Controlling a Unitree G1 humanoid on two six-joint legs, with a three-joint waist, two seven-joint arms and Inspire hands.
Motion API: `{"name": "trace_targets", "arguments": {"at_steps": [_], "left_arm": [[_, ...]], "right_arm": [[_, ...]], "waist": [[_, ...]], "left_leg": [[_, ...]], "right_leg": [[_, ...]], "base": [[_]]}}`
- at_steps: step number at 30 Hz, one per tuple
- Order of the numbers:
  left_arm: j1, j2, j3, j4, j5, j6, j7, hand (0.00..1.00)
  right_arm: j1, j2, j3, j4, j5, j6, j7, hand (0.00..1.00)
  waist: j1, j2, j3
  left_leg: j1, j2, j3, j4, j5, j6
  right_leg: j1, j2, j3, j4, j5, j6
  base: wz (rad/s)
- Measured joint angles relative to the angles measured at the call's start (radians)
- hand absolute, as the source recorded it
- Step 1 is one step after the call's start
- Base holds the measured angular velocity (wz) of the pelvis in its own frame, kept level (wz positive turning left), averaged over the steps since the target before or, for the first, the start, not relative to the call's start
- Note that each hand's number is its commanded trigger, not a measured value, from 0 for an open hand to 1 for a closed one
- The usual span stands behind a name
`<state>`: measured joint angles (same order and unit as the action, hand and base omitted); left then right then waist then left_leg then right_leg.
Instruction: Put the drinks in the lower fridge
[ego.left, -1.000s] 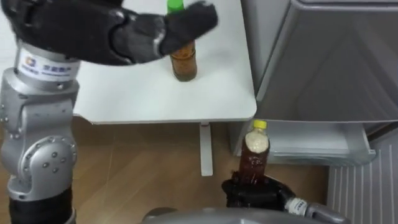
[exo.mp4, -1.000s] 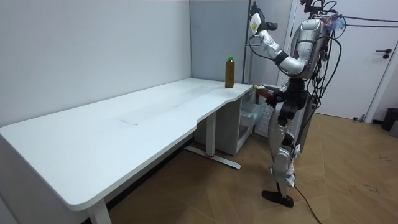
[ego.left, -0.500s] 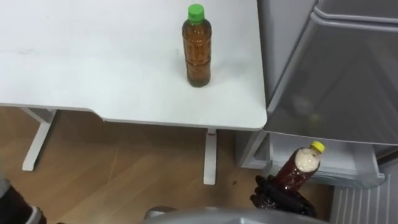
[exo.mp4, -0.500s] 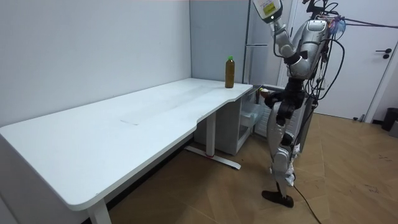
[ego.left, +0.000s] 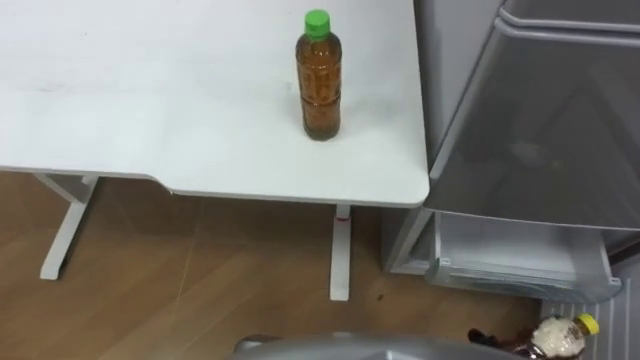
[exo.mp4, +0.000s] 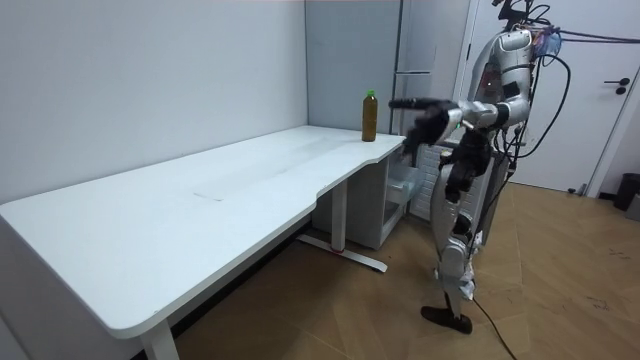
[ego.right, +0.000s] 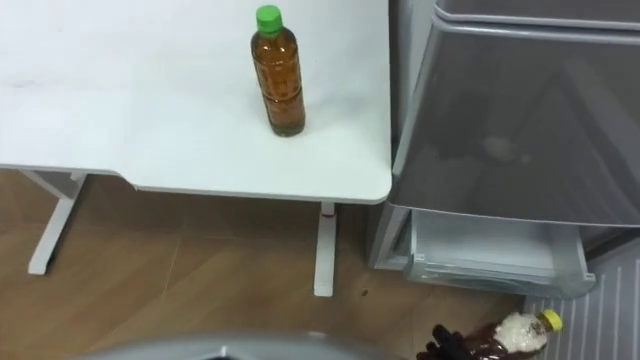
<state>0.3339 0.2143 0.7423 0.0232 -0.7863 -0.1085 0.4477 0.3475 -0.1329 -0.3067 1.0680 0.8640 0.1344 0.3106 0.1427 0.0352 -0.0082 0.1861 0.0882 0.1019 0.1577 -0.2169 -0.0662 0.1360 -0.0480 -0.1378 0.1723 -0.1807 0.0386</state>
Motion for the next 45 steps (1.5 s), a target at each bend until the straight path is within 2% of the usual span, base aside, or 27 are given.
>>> {"name": "trace_targets", "arguments": {"at_steps": [1,2,4,5,6,7,9,10,12,13,15,18,21,22,25,27,28,30,33,37,40,43,45], "left_arm": [[0.006,-0.004,-0.018,0.035,-0.005,0.0,0.004,0.0],[0.016,-0.005,-0.067,0.116,-0.007,0.003,0.006,0.0],[0.02,-0.01,-0.137,0.231,-0.009,0.021,0.008,0.0],[0.026,-0.015,-0.19,0.305,-0.011,0.025,0.006,0.0],[0.03,-0.015,-0.242,0.375,-0.024,0.033,0.002,0.0],[0.032,-0.016,-0.266,0.405,-0.04,0.038,-0.004,0.0],[0.045,-0.015,-0.334,0.585,-0.115,0.061,-0.057,0.0],[0.048,-0.015,-0.346,0.63,-0.138,0.073,-0.071,0.0],[0.064,-0.019,-0.354,0.772,-0.227,0.129,-0.146,0.0],[0.068,-0.019,-0.354,0.806,-0.235,0.139,-0.165,0.0],[0.079,-0.016,-0.351,0.935,-0.229,0.172,-0.24,0.0],[0.104,-0.016,-0.351,1.046,-0.184,0.205,-0.289,0.0],[0.107,-0.007,-0.353,1.128,-0.109,0.229,-0.328,0.0],[0.106,-0.006,-0.355,1.139,-0.082,0.235,-0.334,0.0],[0.086,-0.007,-0.407,1.143,0.118,0.257,-0.354,0.0],[0.065,-0.007,-0.489,1.129,0.28,0.264,-0.369,0.0],[0.049,-0.006,-0.512,1.118,0.332,0.267,-0.373,0.0],[-0.004,-0.005,-0.595,1.07,0.533,0.273,-0.375,0.0],[-0.09,-0.004,-0.65,1.015,0.673,0.271,-0.386,0.0],[-0.155,0.01,-0.692,1.002,0.709,0.254,-0.398,0.0],[-0.184,0.016,-0.729,0.993,0.713,0.274,-0.427,0.0],[-0.191,0.016,-0.731,0.999,0.713,0.292,-0.454,0.0],[-0.19,0.019,-0.73,1.005,0.713,0.304,-0.47,0.0]], "right_arm": [[-0.005,-0.001,0.0,0.0,0.006,0.001,-0.005,1.0],[-0.019,-0.004,0.0,0.0,0.033,0.01,-0.014,1.0],[-0.041,-0.004,0.0,0.0,0.097,0.02,-0.034,1.0],[-0.056,-0.005,0.001,-0.001,0.131,0.02,-0.045,1.0],[-0.067,-0.007,0.004,-0.002,0.172,0.02,-0.053,1.0],[-0.073,-0.01,0.009,-0.002,0.194,0.021,-0.057,1.0],[-0.112,-0.034,0.011,-0.001,0.245,0.044,-0.07,1.0],[-0.119,-0.04,0.011,-0.002,0.257,0.045,-0.07,1.0],[-0.147,-0.067,0.008,0.008,0.291,0.052,-0.071,1.0],[-0.152,-0.076,0.008,0.014,0.296,0.055,-0.071,1.0],[-0.149,-0.115,0.008,0.018,0.308,0.065,-0.07,1.0],[-0.153,-0.149,0.007,0.026,0.32,0.066,-0.07,1.0],[-0.168,-0.161,0.01,0.033,0.342,0.077,-0.081,1.0],[-0.173,-0.162,0.011,0.033,0.343,0.078,-0.081,1.0],[-0.203,-0.164,0.021,0.033,0.346,0.078,-0.092,1.0],[-0.248,-0.167,0.069,0.033,0.35,0.076,-0.094,1.0],[-0.262,-0.167,0.083,0.033,0.351,0.076,-0.094,1.0],[-0.332,-0.166,0.141,0.024,0.357,0.075,-0.1,1.0],[-0.422,-0.163,0.171,0.023,0.372,0.072,-0.105,1.0],[-0.479,-0.169,0.189,0.097,0.431,0.073,-0.113,1.0],[-0.493,-0.182,0.206,0.101,0.431,0.075,-0.126,1.0],[-0.535,-0.195,0.208,0.118,0.428,0.084,-0.126,1.0],[-0.57,-0.201,0.208,0.161,0.431,0.106,-0.129,1.0]], "waist": [[-0.004,-0.001,0.0009],[-0.007,-0.002,0.003],[-0.008,0.004,0.0001],[-0.012,0.001,0.0018],[-0.013,-0.003,0.0043],[-0.017,-0.001,0.0031],[-0.034,0.003,0.0029],[-0.04,0.004,0.0037],[-0.054,0.01,0.005],[-0.056,0.013,0.0042],[-0.056,0.022,0.0051],[-0.057,0.033,0.0038],[-0.056,0.038,0.0065],[-0.058,0.038,0.0067],[-0.06,0.037,0.0079],[-0.061,0.029,0.0107],[-0.066,0.025,0.0104],[-0.083,0.007,0.0173],[-0.085,-0.014,0.0237],[-0.087,-0.025,0.0215],[-0.086,-0.027,0.0195],[-0.085,-0.028,0.0185],[-0.083,-0.027,0.0185]], "left_leg": [[0.001,0.0,0.0,-0.001,0.0,0.0],[0.001,0.0,0.0,-0.003,0.0,0.0],[0.003,0.0,0.001,-0.004,0.0,0.0],[0.004,0.0,0.001,-0.005,0.0,0.0],[0.003,0.0,0.001,-0.006,-0.001,0.001],[0.001,0.0,0.001,-0.006,-0.001,0.001],[0.001,-0.001,0.0,-0.008,-0.001,0.001],[0.002,-0.001,0.001,-0.009,-0.001,0.001],[0.002,-0.002,0.003,-0.01,-0.001,0.002],[0.003,-0.002,0.003,-0.01,-0.001,0.002],[0.004,-0.006,0.003,-0.009,-0.001,0.002],[0.003,-0.012,0.003,-0.005,-0.001,0.002],[-0.007,-0.014,-0.003,0.002,-0.001,0.002],[-0.012,-0.014,-0.003,0.005,-0.001,0.002],[-0.031,-0.015,-0.009,0.009,0.0,0.004],[-0.058,-0.017,-0.012,0.02,0.002,0.006],[-0.072,-0.018,-0.015,0.027,0.002,0.006],[-0.131,-0.018,-0.025,0.048,0.005,0.01],[-0.177,-0.019,-0.024,0.048,0.018,0.012],[-0.211,-0.02,-0.021,0.048,0.02,0.013],[-0.252,-0.02,-0.02,0.049,0.022,0.015],[-0.276,-0.019,-0.021,0.049,0.022,0.015],[-0.282,-0.019,-0.021,0.047,0.022,0.015]], "right_leg": [[0.002,0.0,0.0,0.0,0.0,0.0],[0.005,0.0,0.0,-0.001,0.0,0.0],[0.006,0.0,0.0,-0.001,0.0,0.0],[0.005,0.0,0.001,-0.001,0.0,0.0],[0.005,0.0,-0.001,-0.002,0.0,0.0],[0.005,0.0,-0.002,-0.001,0.0,0.0],[0.005,0.0,-0.001,0.0,0.0,0.0],[0.006,0.0,0.0,0.0,0.0,0.001],[0.005,0.0,0.001,-0.005,-0.001,0.002],[0.005,0.0,0.001,-0.005,-0.001,0.002],[0.006,-0.005,-0.001,-0.006,-0.005,0.006],[0.005,-0.011,0.001,-0.001,-0.01,0.009],[-0.006,-0.014,-0.001,0.005,-0.02,0.01],[-0.011,-0.014,0.0,0.009,-0.021,0.01],[-0.029,-0.017,-0.007,0.021,-0.023,0.01],[-0.061,-0.02,-0.008,0.044,-0.026,0.009],[-0.073,-0.022,-0.008,0.051,-0.026,0.008],[-0.124,-0.024,-0.018,0.067,-0.024,0.004],[-0.172,-0.024,-0.015,0.068,-0.009,0.001],[-0.195,-0.023,-0.014,0.064,0.005,0.002],[-0.24,-0.024,-0.013,0.068,0.013,0.0],[-0.264,-0.024,-0.016,0.067,0.014,-0.001],[-0.27,-0.024,-0.019,0.065,0.014,-0.001]], "base": [[0.0],[0.0],[0.0],[0.0],[0.0],[0.04],[0.0],[-0.03],[0.0],[0.0],[0.0],[0.0],[0.05],[0.08],[0.08],[0.0],[0.11],[0.12],[-0.02],[-0.04],[-0.04],[0.0],[0.0]]}}
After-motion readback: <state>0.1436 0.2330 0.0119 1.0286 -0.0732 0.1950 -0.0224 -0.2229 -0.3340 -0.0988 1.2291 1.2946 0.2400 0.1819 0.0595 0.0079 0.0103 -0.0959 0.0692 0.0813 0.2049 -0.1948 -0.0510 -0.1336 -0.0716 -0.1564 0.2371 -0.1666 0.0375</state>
